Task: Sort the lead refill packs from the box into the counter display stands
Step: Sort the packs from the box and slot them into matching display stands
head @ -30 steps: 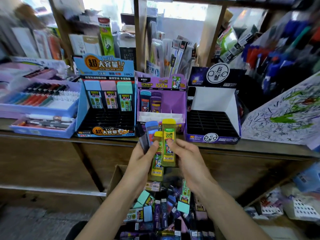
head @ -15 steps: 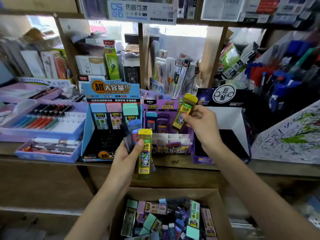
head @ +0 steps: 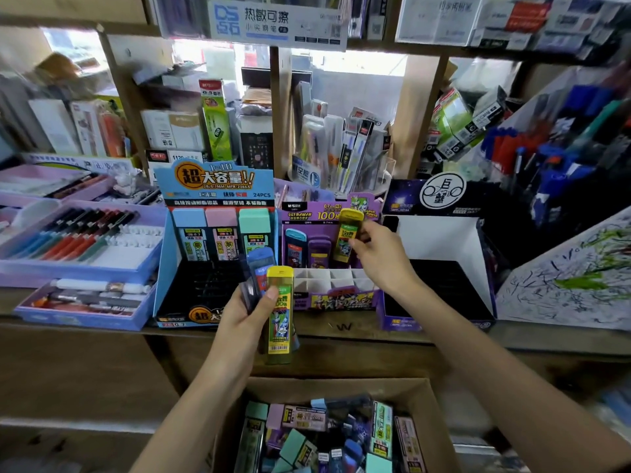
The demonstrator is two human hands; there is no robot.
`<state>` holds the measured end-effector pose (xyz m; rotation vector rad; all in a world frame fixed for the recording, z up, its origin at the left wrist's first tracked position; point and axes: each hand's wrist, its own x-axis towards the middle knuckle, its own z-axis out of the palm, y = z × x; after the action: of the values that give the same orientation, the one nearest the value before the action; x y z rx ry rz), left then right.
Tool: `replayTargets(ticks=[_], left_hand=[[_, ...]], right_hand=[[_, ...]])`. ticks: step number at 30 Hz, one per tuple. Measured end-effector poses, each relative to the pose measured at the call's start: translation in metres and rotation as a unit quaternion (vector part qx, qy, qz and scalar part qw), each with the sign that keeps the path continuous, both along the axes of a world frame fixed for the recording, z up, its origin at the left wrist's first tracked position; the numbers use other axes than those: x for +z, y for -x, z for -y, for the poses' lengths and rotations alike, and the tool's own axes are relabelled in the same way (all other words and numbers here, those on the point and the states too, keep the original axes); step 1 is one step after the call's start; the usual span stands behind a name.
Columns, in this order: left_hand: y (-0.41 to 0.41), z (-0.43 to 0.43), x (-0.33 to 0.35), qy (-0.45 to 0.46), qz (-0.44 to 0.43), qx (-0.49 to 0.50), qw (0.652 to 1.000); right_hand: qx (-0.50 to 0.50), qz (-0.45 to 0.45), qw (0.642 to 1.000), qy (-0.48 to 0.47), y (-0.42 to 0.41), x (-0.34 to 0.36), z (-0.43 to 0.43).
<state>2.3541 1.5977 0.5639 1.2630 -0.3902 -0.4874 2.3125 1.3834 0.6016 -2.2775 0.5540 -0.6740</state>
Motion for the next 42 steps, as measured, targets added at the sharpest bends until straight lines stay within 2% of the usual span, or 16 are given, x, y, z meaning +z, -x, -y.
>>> replayTargets(ticks=[6,12,15,18,20,21,23,25,32,36,42], left_hand=[[0.002,0.002,0.001,0.000,0.002,-0.009,1.000],[0.005,0.007,0.004,0.007,0.014,-0.018,1.000],[0.006,0.010,0.003,0.014,0.020,-0.015,1.000],[0.007,0.015,0.004,0.014,0.021,-0.010,1.000],[0.009,0.020,0.005,0.013,0.008,-0.009,1.000],[0.010,0.022,0.006,0.012,0.001,-0.013,1.000],[0.014,0.027,0.008,0.012,-0.021,-0.031,0.999],[0.017,0.030,0.009,0.011,-0.028,-0.032,0.999],[0.024,0.034,0.007,0.019,0.004,-0.046,0.999],[0.028,0.040,0.006,0.020,0.009,-0.052,0.998],[0.032,0.049,0.005,0.011,-0.006,-0.042,0.999]], right_hand=[[0.022,-0.115,0.992,0.049,0.000,-0.001,-0.004],[-0.020,-0.167,0.981,0.092,0.001,0.002,-0.012],[-0.042,-0.134,0.986,0.091,0.010,0.003,-0.017],[-0.059,-0.019,0.994,0.090,0.030,0.005,-0.032],[-0.002,0.009,1.000,0.022,0.044,0.007,-0.046],[0.044,-0.011,0.998,-0.038,0.048,0.008,-0.053],[0.120,-0.042,0.978,-0.164,0.054,0.005,-0.065],[0.139,-0.029,0.962,-0.233,0.055,0.000,-0.070],[0.110,0.023,0.962,-0.250,0.061,-0.008,-0.067],[0.103,0.045,0.944,-0.311,0.067,-0.008,-0.065],[0.080,0.062,0.935,-0.339,0.079,-0.009,-0.052]])
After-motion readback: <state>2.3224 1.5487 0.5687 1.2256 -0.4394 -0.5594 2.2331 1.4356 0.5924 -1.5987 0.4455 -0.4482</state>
